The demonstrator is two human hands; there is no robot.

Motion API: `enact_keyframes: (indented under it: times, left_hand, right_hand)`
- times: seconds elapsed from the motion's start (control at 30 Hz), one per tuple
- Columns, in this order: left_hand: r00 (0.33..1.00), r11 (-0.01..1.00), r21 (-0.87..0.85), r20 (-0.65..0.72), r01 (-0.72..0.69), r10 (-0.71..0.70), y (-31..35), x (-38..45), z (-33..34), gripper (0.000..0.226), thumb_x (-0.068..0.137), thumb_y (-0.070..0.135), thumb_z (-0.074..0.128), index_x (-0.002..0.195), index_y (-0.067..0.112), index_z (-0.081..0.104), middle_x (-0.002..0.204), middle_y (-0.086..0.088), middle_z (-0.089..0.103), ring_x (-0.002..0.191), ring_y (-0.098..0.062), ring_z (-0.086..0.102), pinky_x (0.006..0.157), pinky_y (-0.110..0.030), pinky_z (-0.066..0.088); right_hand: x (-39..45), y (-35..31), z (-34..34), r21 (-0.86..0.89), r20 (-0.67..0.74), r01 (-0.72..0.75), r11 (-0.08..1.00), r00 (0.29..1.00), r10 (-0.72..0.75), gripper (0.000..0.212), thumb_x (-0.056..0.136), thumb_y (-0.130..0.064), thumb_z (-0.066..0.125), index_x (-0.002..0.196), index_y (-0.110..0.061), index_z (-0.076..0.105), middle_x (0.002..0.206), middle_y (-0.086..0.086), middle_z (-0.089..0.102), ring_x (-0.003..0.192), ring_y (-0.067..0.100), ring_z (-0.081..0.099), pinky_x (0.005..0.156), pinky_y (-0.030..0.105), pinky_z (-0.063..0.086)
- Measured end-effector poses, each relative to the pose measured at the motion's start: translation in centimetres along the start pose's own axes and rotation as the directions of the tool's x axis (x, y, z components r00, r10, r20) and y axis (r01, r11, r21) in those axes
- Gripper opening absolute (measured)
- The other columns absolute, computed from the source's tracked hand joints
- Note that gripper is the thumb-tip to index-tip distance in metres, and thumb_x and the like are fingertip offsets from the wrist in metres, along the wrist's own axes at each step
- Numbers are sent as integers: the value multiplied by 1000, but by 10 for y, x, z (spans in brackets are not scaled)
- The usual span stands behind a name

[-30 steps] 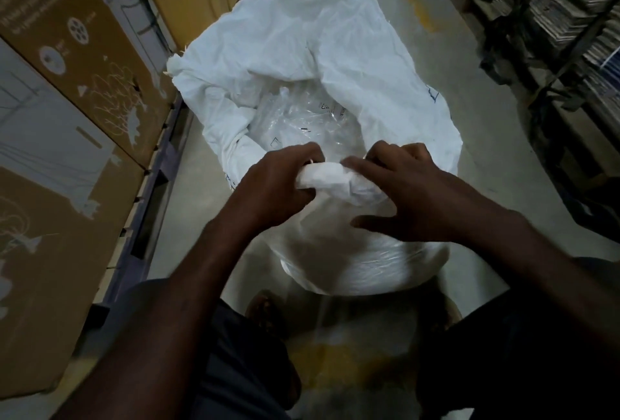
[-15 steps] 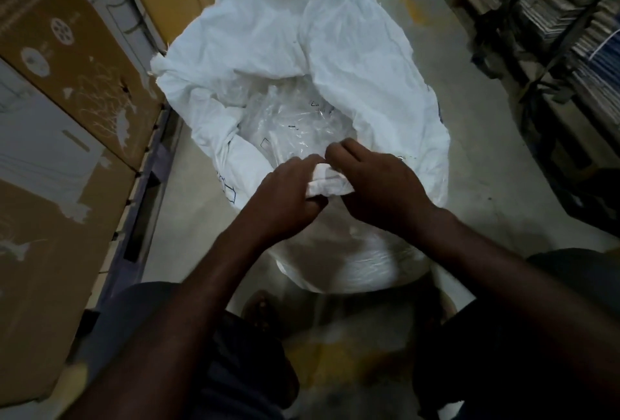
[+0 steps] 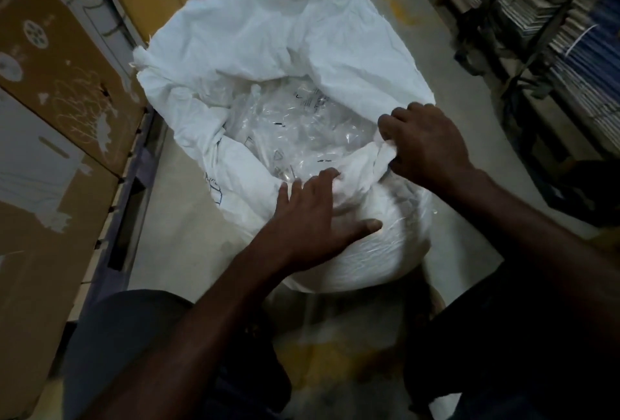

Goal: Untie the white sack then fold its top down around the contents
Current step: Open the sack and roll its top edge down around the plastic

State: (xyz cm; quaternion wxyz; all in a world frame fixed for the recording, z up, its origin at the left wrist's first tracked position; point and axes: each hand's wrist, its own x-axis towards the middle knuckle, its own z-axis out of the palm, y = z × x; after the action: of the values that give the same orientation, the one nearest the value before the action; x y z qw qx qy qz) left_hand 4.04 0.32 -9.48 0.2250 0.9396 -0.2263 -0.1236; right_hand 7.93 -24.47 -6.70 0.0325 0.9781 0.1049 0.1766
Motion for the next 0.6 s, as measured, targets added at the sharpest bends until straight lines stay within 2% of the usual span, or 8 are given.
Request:
enact_keyframes:
  times: [0.07,0.13,0.17,0.27,0.33,0.4,0.53,0.6]
  left_hand:
    - [999,985,-169,-26,26,-31,13,7,-3,96,92,88,50,168,35,22,167,-2,46,156,-32,39,130,-58,25]
    - [969,996,-23,-234,-82,75,18,20,-10,80,102,73,54,165,28,36,160,-4,55,147,-30,51,122,-54,39]
    - [957,990,92,-260,-108,129,19,29,-12,74,102,69,56,161,25,44,153,-4,61,140,-29,57,116,-51,44]
    - [988,995,92,-145,-45,58,27,40,-9,64,93,57,71,145,26,51,131,0,72,119,-29,68,92,-44,52]
    - [988,997,76,-150,-26,37,35,38,-1,57,87,47,75,133,26,49,115,-2,72,105,-33,69,78,-40,48]
    - [980,998,52,-194,-38,48,33,37,0,48,87,36,73,126,25,48,108,-5,72,99,-39,68,75,-40,46]
    - [954,988,99,-264,-119,141,25,31,-2,39,86,13,60,120,27,47,97,-5,67,90,-42,65,70,-42,47]
    - [945,978,85,-255,-189,205,23,25,0,39,85,5,56,115,27,48,90,-3,62,84,-39,63,68,-42,47]
  right_hand:
    - [-6,-10,3,19,38,-149,989,988,148,30,76,-21,70,100,-16,53,81,10,67,75,40,64,60,38,36]
    - [-16,-18,9,59,62,-233,971,971,230,37,79,-26,65,112,-16,49,79,15,68,73,44,66,59,37,35]
    - [-20,-21,11,91,61,-264,960,964,259,44,78,-24,65,117,-15,46,76,16,67,71,45,65,58,37,36]
    - [-30,-23,11,118,98,-276,954,959,265,58,76,-24,69,127,-19,43,75,8,62,71,43,64,56,37,41]
    - [-34,-17,8,148,90,-195,970,979,183,56,79,-32,72,130,-26,49,96,3,62,88,35,63,63,38,49]
    - [-38,-4,4,258,84,-103,961,993,83,68,76,-36,79,138,-32,53,122,2,52,110,27,53,84,44,52]
    - [-41,19,-2,617,219,-162,770,975,30,79,74,-29,83,143,-47,51,164,-1,24,150,27,31,114,53,41]
    - [-35,20,-3,450,236,-65,890,971,-48,76,78,-32,78,146,-51,50,174,-6,9,160,30,15,118,63,32]
